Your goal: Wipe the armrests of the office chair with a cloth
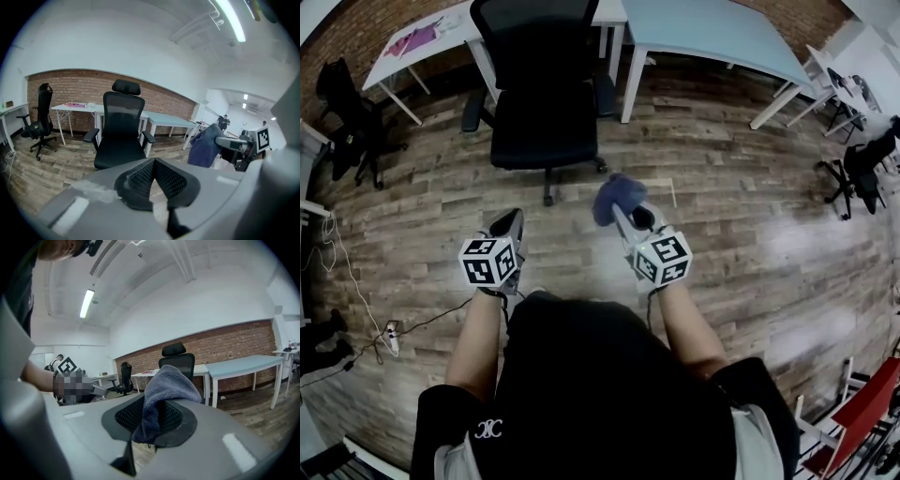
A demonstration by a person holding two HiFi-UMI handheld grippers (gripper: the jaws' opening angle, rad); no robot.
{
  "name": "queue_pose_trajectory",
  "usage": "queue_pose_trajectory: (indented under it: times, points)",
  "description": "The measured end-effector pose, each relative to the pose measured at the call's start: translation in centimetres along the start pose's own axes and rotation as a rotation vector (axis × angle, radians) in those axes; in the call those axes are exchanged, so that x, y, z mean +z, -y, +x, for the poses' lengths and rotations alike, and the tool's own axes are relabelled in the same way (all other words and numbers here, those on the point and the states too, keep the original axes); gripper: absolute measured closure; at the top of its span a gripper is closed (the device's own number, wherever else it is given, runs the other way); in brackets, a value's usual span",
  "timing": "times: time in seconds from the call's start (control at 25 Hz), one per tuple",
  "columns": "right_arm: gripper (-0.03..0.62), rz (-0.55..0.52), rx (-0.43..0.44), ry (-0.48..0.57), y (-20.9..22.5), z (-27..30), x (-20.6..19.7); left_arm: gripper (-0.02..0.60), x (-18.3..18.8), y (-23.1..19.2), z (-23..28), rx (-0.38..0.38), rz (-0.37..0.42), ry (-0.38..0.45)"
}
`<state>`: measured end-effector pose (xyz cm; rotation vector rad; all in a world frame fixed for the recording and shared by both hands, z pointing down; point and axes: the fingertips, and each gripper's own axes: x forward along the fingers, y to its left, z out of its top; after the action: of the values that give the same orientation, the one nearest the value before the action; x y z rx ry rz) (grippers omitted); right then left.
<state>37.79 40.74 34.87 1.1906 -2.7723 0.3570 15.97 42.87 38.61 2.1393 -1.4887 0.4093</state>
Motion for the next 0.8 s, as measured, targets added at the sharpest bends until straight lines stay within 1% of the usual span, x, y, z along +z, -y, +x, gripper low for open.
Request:
queue_pose_trajectory:
  times: [0.16, 0.36, 0.48, 0.6, 0.8]
  points:
    - [0.517, -0.019, -0.045, 0.014, -1.5, 0.0, 0.5, 0.575, -1.2, -0.9, -1.8, -0.006, 0.001, -0.001]
    - [0.519, -0.037, -0.106, 0.030, -4.1, 0.8, 1.0, 0.575, -2.2, -3.1, -4.8, -0.002, 0.006, 0.019]
    - [0.519, -0.054, -0.113, 0.050, -6.5, 2.0, 2.0, 0.575, -2.3, -5.1, -6.8, 0.009, 0.013, 0.035]
    - [0.519, -0.058, -0.119, 0.062, -8.8, 3.1, 2.7, 0.575, -2.3, -7.1, -8.4, 0.025, 0.001, 0.052]
    - [0.519, -0.075, -0.134, 0.059, -11.2, 4.5, 4.0, 0.575, -1.2, -9.0, -10.4, 0.042, -0.008, 0.097]
